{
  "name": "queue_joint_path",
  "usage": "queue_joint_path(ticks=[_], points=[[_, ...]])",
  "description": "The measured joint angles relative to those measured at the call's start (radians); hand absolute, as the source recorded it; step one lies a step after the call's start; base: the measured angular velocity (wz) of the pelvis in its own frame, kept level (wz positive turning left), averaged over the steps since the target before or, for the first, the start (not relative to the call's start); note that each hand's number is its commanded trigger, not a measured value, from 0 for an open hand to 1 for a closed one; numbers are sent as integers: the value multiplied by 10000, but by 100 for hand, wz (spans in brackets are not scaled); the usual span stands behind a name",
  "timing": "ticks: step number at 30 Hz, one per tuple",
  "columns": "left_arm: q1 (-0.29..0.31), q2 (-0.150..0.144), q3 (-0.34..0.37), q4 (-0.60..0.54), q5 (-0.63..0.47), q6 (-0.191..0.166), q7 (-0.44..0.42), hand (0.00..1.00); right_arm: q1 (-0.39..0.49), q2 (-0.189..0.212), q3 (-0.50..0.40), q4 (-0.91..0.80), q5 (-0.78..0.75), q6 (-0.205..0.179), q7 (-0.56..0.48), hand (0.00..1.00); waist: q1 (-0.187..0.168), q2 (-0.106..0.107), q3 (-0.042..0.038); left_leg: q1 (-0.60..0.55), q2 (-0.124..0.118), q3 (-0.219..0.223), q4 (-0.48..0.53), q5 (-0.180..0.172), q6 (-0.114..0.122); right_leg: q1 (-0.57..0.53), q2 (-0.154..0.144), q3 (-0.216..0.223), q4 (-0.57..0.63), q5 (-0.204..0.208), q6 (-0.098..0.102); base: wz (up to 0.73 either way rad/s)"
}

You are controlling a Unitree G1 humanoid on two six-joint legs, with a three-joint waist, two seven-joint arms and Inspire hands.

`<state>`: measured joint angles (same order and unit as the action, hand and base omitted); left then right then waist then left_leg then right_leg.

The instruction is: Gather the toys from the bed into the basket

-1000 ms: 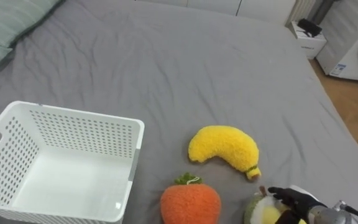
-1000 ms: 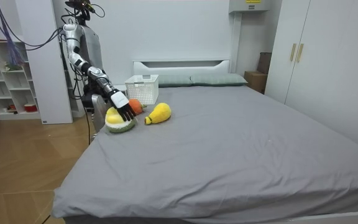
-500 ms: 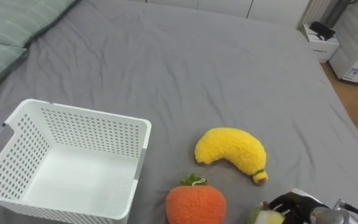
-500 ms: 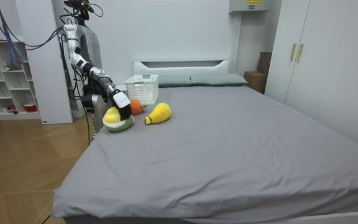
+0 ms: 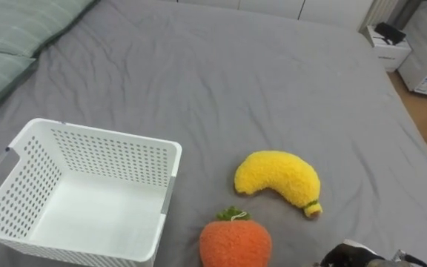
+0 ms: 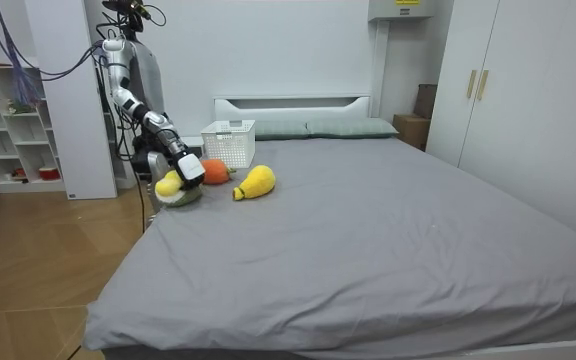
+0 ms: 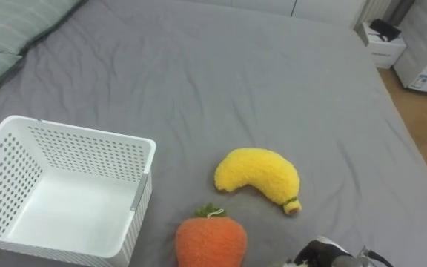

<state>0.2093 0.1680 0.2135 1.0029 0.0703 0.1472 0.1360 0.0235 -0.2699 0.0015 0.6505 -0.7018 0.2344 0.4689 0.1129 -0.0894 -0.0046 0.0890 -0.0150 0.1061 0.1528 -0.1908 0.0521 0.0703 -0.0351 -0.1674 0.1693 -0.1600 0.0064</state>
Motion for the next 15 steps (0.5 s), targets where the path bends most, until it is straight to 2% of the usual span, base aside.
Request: queue_joint_path(ticks=[2,7,15], points=[[9,0,6,-1,-6,0,1,0,-2,-1,-9,-91,2,26,-4,100,-43,-58,-9,-69,-3,-6,-2,1,1,-15,-13,-25,2,2,-1,0],[25,4,13,-1,-19,73,6,0,-9,-34,-75,-865,135,70,-76,100,-294,-133,29,-74,-5,-32,-1,3,1,6,-60,-114,5,3,-1,1],[27,-32,380,-10,72,67,-9,0,10,-126,-1055,-3722,512,74,-192,100,-496,-167,55,-58,-2,-3,0,4,-1,-2,10,-17,3,2,-1,0]])
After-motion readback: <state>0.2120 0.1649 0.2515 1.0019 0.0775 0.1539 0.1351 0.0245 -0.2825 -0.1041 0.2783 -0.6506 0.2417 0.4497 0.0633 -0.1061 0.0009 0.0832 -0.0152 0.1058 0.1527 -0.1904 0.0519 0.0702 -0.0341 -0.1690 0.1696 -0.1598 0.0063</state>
